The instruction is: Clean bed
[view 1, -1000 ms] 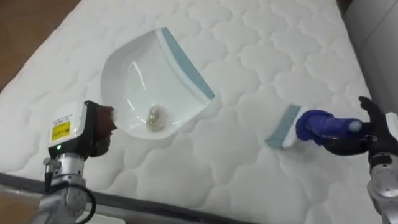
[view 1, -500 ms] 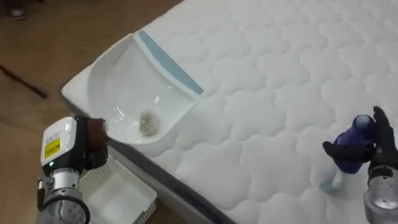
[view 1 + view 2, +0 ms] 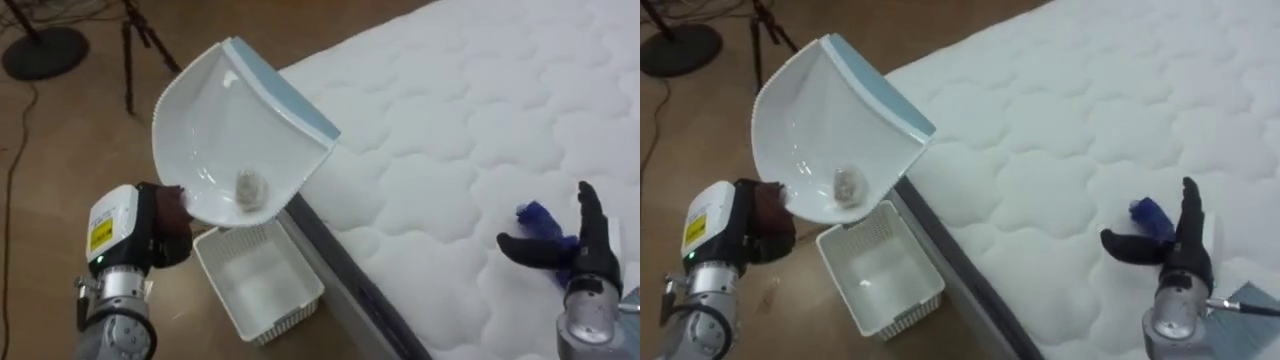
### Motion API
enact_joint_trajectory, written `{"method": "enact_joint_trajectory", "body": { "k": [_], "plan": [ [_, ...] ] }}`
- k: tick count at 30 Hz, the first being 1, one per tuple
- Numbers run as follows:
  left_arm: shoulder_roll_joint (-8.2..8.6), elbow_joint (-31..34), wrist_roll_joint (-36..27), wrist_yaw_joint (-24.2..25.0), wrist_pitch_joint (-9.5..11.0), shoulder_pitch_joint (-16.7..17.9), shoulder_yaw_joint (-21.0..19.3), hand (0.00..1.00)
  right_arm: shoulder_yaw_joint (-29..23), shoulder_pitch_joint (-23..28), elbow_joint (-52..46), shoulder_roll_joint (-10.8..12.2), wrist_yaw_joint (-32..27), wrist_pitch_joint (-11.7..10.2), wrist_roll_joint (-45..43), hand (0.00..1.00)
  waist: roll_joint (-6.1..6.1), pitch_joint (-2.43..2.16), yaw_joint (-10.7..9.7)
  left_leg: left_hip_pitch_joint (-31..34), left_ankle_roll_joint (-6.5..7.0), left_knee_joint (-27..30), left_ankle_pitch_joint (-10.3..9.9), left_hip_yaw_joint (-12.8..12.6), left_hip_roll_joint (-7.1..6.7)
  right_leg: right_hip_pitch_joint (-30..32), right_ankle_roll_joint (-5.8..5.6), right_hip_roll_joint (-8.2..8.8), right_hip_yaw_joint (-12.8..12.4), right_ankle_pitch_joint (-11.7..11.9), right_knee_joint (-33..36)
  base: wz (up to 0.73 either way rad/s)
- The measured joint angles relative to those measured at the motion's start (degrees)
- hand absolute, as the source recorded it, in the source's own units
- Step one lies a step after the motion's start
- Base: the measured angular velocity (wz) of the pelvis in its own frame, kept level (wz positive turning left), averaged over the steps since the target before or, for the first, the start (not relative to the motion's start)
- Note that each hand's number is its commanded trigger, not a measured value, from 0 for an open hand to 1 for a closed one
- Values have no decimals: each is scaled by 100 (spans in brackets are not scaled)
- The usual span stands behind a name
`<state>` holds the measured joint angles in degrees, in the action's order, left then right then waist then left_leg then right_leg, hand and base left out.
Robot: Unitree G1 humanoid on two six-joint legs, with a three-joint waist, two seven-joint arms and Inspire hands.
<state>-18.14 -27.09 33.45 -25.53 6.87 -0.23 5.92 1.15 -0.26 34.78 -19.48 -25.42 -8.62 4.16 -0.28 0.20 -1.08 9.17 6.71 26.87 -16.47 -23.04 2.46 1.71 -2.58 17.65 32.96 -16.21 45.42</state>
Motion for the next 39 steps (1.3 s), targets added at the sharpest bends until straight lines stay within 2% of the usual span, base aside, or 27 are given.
{"method": "enact_joint_trajectory", "body": {
  "k": [1, 2, 3, 5, 6, 7, 8, 9, 10, 11, 12, 14, 16, 18, 24, 26, 29, 33, 36, 38, 39],
  "plan": [
    [15, -8, -11, 2, -14, 10, 0, 100, 1, -2, -5, 2, 0, 0, -15, 0, -2, 3, -2, -46, 44, 10, -25, 176, -86, 309, 25, 79, -390, 61, 453, 53],
    [25, -8, -17, 2, -23, 13, 0, 100, 2, -2, -6, 2, 6, 0, -22, 0, 10, 5, 15, -61, 52, 6, -30, 249, -105, 456, 5, 43, -619, 27, 559, 63],
    [54, -6, -21, 2, -24, 9, 0, 100, 3, 4, -11, 5, 19, 0, -22, 0, 65, 14, -8, -68, 66, 8, -37, 441, -110, 726, 1, -111, -949, -70, 619, 83],
    [68, -6, -82, 4, -27, 7, 15, 100, 8, 45, -165, 50, 31, 1, -37, 0, 131, 27, -72, -87, 63, 5, -22, 858, -131, 1138, -11, -335, -1344, -65, 183, 104],
    [68, -6, -103, 5, -28, 4, 32, 100, 10, 45, -198, 70, 31, 0, -86, 0, 130, 30, -108, -98, 52, 4, -15, 954, -136, 1203, -34, -402, -1467, -46, -35, 97],
    [64, -6, -136, 9, -30, 3, 87, 100, 22, 45, -222, 129, 31, -4, -281, 0, 107, 34, -167, -129, 15, -19, 6, 1203, -170, 1227, -94, -564, -1700, 24, -601, 108],
    [61, -5, -128, 41, -26, 20, 118, 100, 27, 79, -216, 213, 32, -4, -403, 0, 45, 34, -232, -174, -38, -88, 47, 1468, -229, 1172, -119, -769, -1930, 214, -1109, 111],
    [61, -4, -129, 54, -25, 29, 123, 100, 27, 99, -217, 247, 32, -5, -443, 0, -10, 7, -262, -190, -64, -129, 68, 1567, -264, 1138, -83, -867, -2013, 341, -1410, 106],
    [48, 8, -137, 69, -26, 37, 109, 100, 36, 103, -224, 262, 34, -9, -449, 0, -104, -19, -264, -160, -110, -133, 78, 1761, -349, 1070, -44, -1034, -2271, 786, -1991, 100],
    [105, 0, -139, 91, -46, 60, 112, 100, 21, 113, -211, 213, 32, -7, -449, 0, -77, 0, -320, -138, -176, -132, 76, 2017, -383, 927, 71, -1167, -2466, 936, -2202, 99],
    [107, 1, -137, 105, -32, 80, 124, 100, 4, 136, -215, 210, 27, -8, -451, 0, -53, -4, -333, -132, -205, -164, 86, 2110, -376, 841, 59, -1202, -2532, 918, -2314, 85],
    [88, -3, -143, 119, -24, 83, 109, 100, 47, 143, -216, 216, 80, -7, -448, 0, -20, 6, -247, -124, -329, -310, 129, 2184, -308, 750, 127, -1362, -2487, 864, -2504, 45],
    [91, -13, -144, 137, -15, 108, 130, 100, 144, 168, -219, 209, 133, -6, -446, 0, -4, 7, -157, -146, -391, -354, 129, 2181, -242, 656, 174, -1415, -2386, 823, -2600, 24],
    [92, -11, -134, 201, -19, 129, 130, 100, 228, 176, -241, 214, 247, -5, -459, 0, -1, 8, -156, -147, -425, -360, 110, 2188, -207, 599, 199, -1447, -2303, 749, -2622, 28],
    [92, -11, -119, 400, -41, 260, 96, 100, 219, 205, -458, 184, 446, -9, -947, 0, -21, 19, -19, -199, -440, -403, 114, 2223, -153, 556, 187, -1457, -2334, 612, -2561, 19],
    [90, -11, -5, 439, -41, 269, 75, 100, 218, 210, -458, 183, 476, -12, -998, 0, -83, 50, 46, -195, -441, -381, 113, 2182, -139, 570, 186, -1455, -2352, 559, -2476, 21],
    [91, -180, 230, 491, -28, 265, 69, 100, 222, 218, -356, 186, 500, -38, -1286, 0, -112, 72, 153, -124, -497, -198, 77, 2194, -123, 518, 190, -1478, -2370, 490, -2472, 12],
    [87, -466, 326, 502, -53, 306, 66, 100, 220, 381, -135, 113, 520, -52, -1368, 0, -68, 83, 134, 123, -525, -27, 4, 2215, -102, 591, 220, -1494, -2330, 379, -2437, 31],
    [52, -633, 323, 508, -154, 303, 58, 100, 224, 410, 73, 88, 575, -3, -1373, 0, -43, 90, 128, 499, -558, 90, -24, 2337, -115, 933, 239, -1489, -2328, 309, -2154, 27],
    [49, -722, 291, 526, -153, 284, 63, 100, 224, 409, 185, 90, 573, -6, -1369, 0, 1, 96, 94, 654, -569, 176, -16, 2375, -117, 1033, 243, -1480, -2265, 305, -2120, 24],
    [44, -874, 204, 526, -130, 224, 66, 100, 235, 384, 289, 91, 569, -34, -1394, 0, 40, 116, 57, 735, -572, 223, -7, 2410, -131, 1073, 251, -1461, -2197, 301, -2082, 23]
  ]
}}
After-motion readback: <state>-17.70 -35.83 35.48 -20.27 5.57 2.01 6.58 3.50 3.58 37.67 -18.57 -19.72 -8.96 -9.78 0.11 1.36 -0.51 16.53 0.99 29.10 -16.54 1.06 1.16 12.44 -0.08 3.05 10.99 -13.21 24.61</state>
